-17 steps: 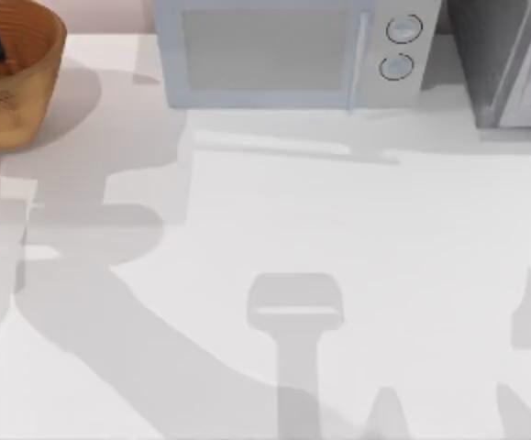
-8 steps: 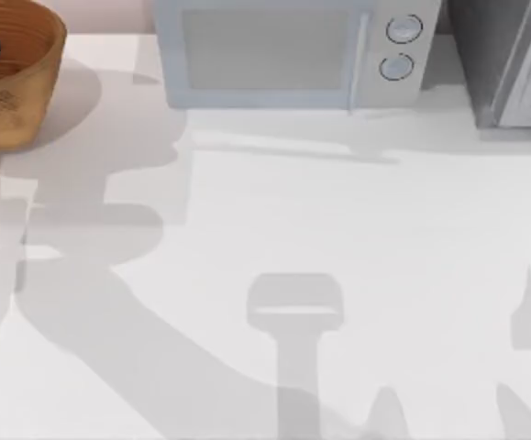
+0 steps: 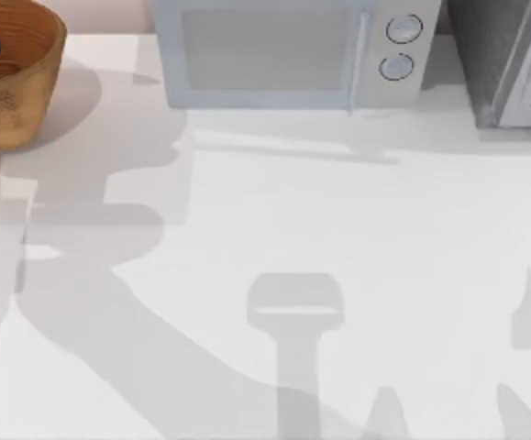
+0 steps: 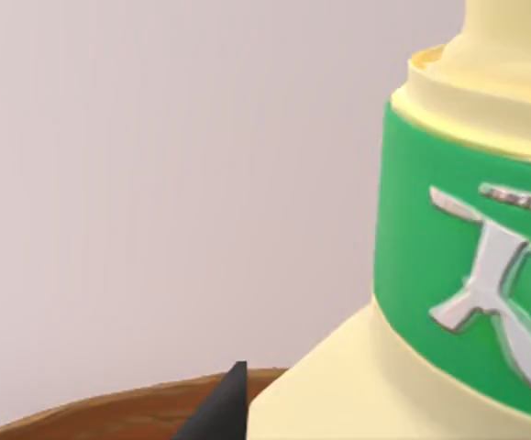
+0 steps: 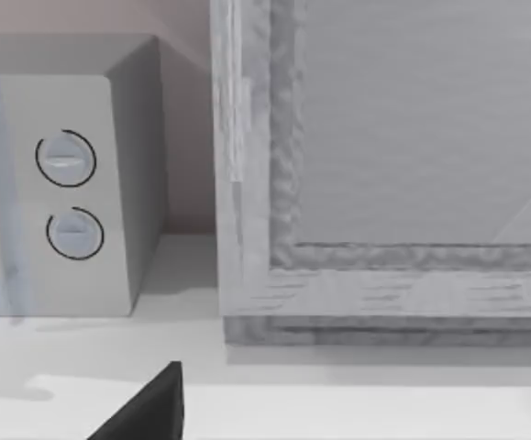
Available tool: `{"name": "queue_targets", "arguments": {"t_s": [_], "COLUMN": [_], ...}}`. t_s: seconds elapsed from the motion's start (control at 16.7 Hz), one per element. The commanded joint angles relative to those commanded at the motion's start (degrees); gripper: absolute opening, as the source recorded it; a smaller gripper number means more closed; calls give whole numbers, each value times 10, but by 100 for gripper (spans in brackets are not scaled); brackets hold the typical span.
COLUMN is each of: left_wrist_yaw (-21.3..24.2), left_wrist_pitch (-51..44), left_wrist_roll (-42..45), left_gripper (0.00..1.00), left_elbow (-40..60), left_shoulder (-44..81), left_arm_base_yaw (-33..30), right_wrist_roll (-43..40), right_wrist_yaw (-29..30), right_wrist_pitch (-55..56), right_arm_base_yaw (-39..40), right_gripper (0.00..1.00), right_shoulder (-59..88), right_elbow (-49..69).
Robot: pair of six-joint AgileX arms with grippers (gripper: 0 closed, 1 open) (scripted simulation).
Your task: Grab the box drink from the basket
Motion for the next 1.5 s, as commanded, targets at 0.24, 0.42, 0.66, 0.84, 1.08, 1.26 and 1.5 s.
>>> {"name": "queue_targets", "arguments": {"t_s": [0.24, 0.42, 0.66, 0.84, 1.08, 1.26, 1.5], "left_wrist_yaw": [0, 0, -1, -2, -3, -3, -3], "left_wrist_pitch": [0, -10, -85, -167, -267, -305, -305], "left_wrist_roll": [0, 2, 2, 3, 3, 3, 4], "left_gripper": [0, 0, 0, 0, 0, 0, 0], "left_elbow": [0, 4, 38, 76, 123, 141, 140], "left_shoulder": [0, -17, -57, -101, -155, -175, -174], "left_arm_base_yaw": [0, 4, 4, 3, 3, 3, 4], "right_wrist_roll": [0, 0, 0, 0, 0, 0, 0], "right_wrist_yaw": [0, 0, 0, 0, 0, 0, 0], "right_wrist_pitch": [0, 0, 0, 0, 0, 0, 0], "right_arm_base_yaw": [0, 0, 0, 0, 0, 0, 0], "right_gripper": [100, 100, 100, 100, 100, 100, 100], "right_shoulder": [0, 0, 0, 0, 0, 0, 0], "right_elbow": [0, 0, 0, 0, 0, 0, 0]}}
